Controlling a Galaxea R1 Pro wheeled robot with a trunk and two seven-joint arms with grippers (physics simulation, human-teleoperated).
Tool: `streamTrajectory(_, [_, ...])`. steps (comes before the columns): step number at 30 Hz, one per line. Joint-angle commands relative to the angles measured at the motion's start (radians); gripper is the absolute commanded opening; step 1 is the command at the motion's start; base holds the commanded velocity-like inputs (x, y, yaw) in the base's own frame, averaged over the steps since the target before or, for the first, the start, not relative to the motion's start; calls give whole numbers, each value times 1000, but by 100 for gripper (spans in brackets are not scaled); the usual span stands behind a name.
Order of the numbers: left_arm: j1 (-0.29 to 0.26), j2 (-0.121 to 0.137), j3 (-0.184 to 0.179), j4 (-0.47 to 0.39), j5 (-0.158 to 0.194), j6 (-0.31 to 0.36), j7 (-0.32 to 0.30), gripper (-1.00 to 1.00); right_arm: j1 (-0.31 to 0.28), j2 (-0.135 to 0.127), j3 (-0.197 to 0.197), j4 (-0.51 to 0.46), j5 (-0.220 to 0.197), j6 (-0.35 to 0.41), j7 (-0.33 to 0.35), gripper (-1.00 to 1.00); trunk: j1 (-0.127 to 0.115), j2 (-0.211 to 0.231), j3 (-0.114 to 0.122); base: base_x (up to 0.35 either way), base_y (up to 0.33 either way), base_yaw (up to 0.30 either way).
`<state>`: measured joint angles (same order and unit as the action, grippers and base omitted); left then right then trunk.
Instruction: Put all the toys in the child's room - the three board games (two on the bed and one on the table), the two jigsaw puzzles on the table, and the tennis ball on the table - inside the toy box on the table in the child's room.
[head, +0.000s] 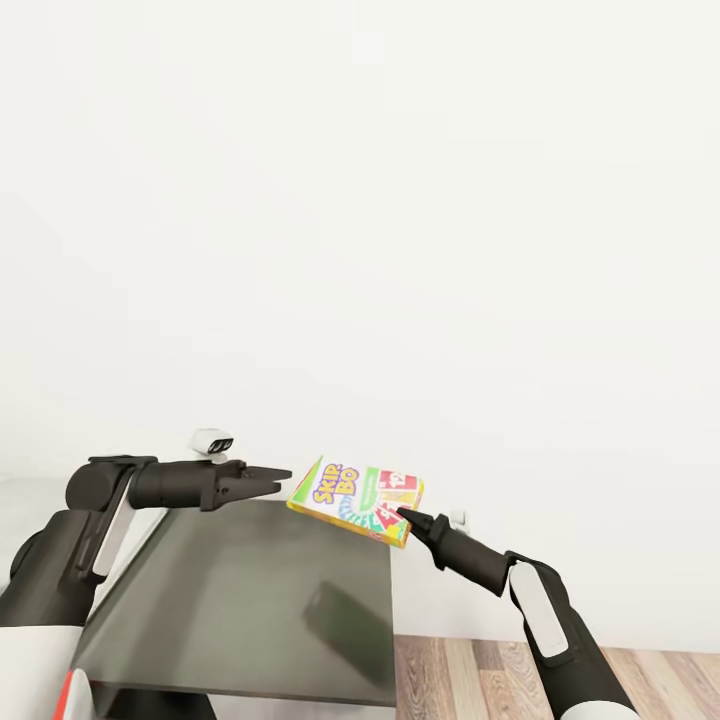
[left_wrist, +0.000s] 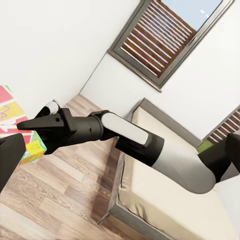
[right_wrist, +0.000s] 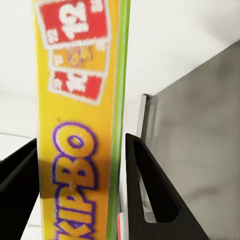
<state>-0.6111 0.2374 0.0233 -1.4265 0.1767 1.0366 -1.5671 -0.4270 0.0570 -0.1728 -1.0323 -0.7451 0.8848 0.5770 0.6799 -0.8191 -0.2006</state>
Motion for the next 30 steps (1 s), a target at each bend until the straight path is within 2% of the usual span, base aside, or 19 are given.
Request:
streamTrajectory(1, [-1, 0, 0, 0, 0, 11, -4, 100, -1, 1, -4, 0, 4, 4, 4, -100, -4, 6, 2, 0, 0, 0])
streamTrajectory(25, [-3, 2, 2, 0, -8, 11, -4, 100, -1, -2, -4, 0, 0, -1, 9, -100, -96, 174, 77, -15, 0, 0])
streamTrajectory(30, [-3, 1, 2, 0, -8, 11, -4, 100, -1, -11, -4, -5, 0, 0, 8, -100, -115, 209, 93, 0, 0, 0])
